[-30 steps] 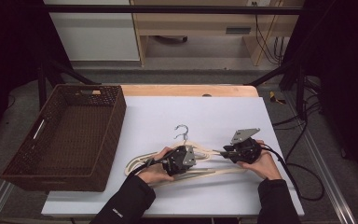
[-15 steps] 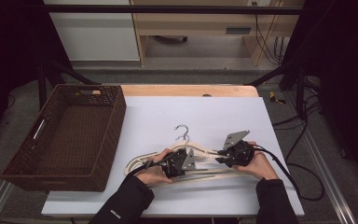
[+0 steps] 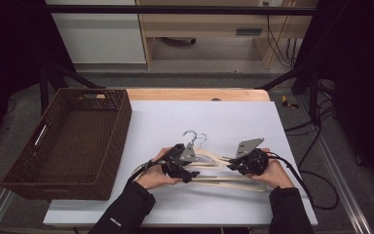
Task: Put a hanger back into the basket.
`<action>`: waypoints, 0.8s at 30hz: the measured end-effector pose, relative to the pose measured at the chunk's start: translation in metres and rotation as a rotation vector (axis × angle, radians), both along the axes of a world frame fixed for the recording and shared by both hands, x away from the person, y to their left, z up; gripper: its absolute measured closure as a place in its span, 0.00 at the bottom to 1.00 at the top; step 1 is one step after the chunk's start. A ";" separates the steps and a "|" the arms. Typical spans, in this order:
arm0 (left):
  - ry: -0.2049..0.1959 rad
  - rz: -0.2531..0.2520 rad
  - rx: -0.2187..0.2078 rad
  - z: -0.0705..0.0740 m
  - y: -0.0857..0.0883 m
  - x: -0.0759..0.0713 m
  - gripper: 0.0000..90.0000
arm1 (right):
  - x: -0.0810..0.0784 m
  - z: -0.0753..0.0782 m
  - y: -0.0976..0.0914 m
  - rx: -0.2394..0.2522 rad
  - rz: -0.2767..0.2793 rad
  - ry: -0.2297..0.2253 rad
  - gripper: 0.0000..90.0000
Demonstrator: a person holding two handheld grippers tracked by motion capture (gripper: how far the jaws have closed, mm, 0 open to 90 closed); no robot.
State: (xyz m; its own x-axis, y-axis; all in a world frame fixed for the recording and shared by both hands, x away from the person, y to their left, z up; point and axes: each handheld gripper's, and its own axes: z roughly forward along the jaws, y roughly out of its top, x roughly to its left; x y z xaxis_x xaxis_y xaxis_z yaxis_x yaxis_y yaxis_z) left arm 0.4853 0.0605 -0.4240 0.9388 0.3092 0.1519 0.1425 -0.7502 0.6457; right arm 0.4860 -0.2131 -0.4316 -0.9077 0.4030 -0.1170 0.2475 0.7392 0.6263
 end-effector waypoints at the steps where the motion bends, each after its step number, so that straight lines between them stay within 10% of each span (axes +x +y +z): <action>1: 0.005 0.023 -0.023 0.004 0.005 0.003 0.41 | 0.000 0.000 0.000 0.000 0.000 0.000 0.88; 6: 0.058 0.196 -0.077 0.010 0.023 0.023 0.29 | -0.002 0.002 -0.001 0.001 0.005 -0.008 0.88; 17: 0.121 0.245 0.021 -0.020 0.016 0.048 0.34 | -0.004 0.004 0.001 0.006 0.006 -0.023 0.88; 24: 0.126 0.229 0.038 -0.025 0.017 0.052 0.59 | -0.006 0.007 0.002 0.014 0.011 -0.032 0.88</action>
